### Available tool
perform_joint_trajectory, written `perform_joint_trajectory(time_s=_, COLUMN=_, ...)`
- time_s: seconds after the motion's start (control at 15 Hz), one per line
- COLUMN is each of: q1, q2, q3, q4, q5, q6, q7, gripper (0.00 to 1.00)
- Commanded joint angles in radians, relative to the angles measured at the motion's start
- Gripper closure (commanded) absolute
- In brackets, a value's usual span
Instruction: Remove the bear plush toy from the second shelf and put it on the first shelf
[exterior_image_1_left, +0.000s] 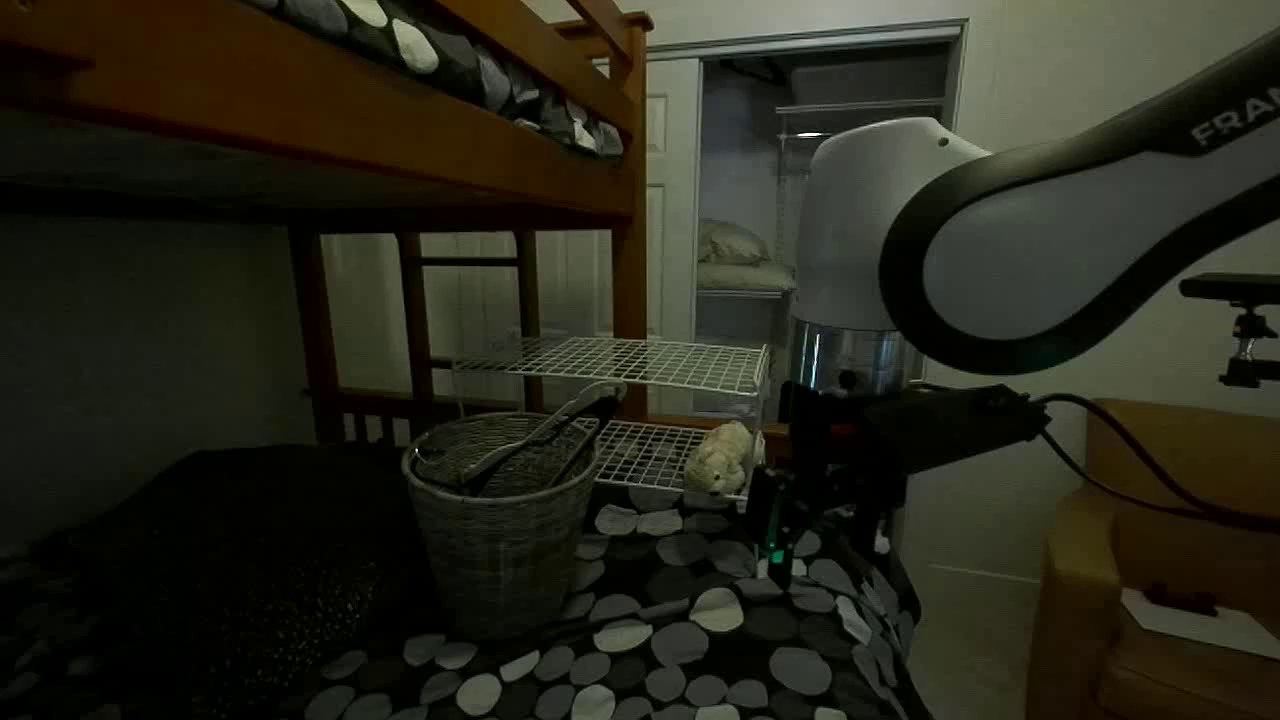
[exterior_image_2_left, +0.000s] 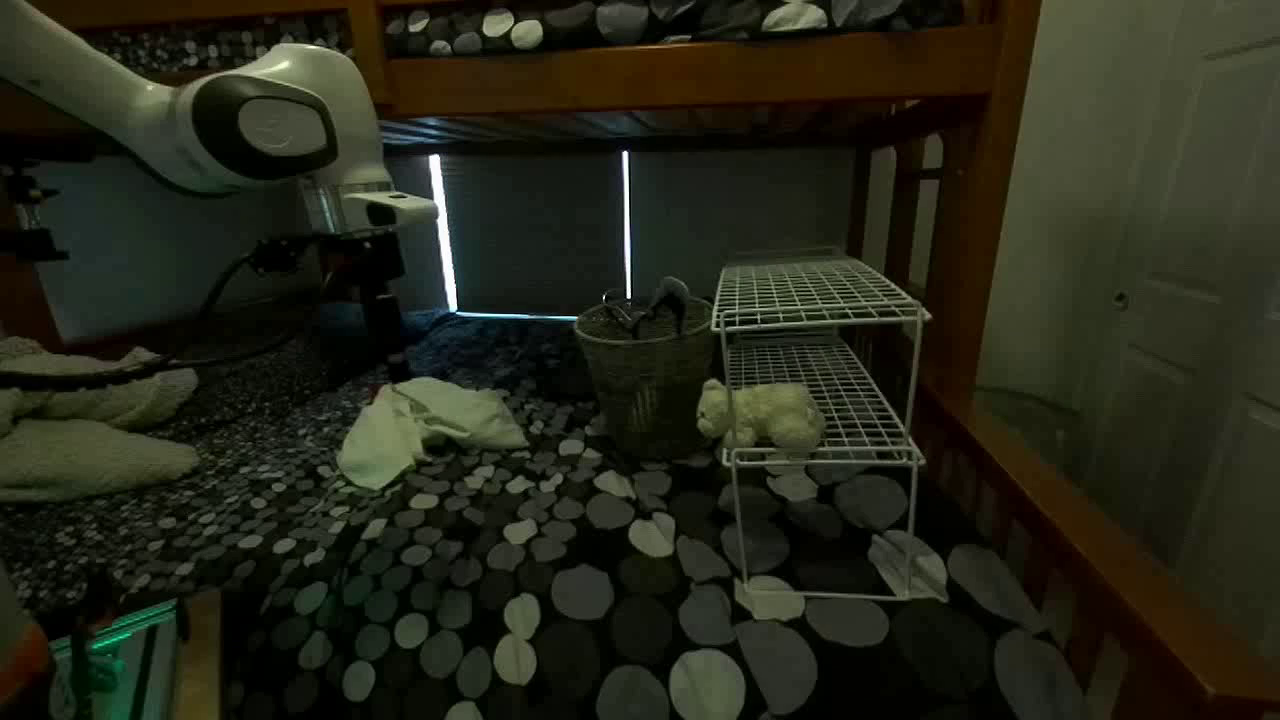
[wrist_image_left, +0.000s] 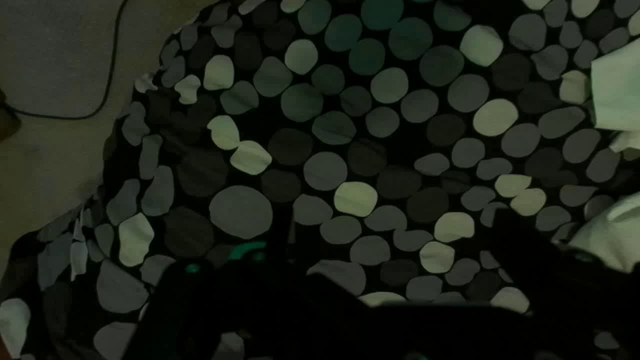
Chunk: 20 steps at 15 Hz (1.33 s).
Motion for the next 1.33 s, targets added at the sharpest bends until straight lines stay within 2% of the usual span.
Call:
perform_joint_trajectory(time_s=0.0, q1=0.016, q2=0.004, q3=-0.017, q4=0.000, q5=-0.012, q6=-0.001, q7=0.009, gripper=0.00)
perform_joint_trajectory(time_s=0.67, q1=0.017, q2=0.006, q3=-0.017, q4=0.000, q5=-0.012, q6=-0.001, q7=0.009, gripper=0.00)
perform_joint_trajectory(time_s=0.73, q1=0.005, q2=0.023, q3=-0.003, q4=0.011, q5=-0.003, q6=0.011, q7=0.063, gripper=0.00)
perform_joint_trajectory(time_s=0.8, q1=-0.024, q2=0.040, q3=0.011, q4=0.018, q5=0.004, q6=0.041, q7=0.147, gripper=0.00)
perform_joint_trajectory(time_s=1.27, q1=-0.176, q2=0.178, q3=-0.039, q4=0.022, q5=-0.059, q6=0.375, q7=0.359, gripper=0.00)
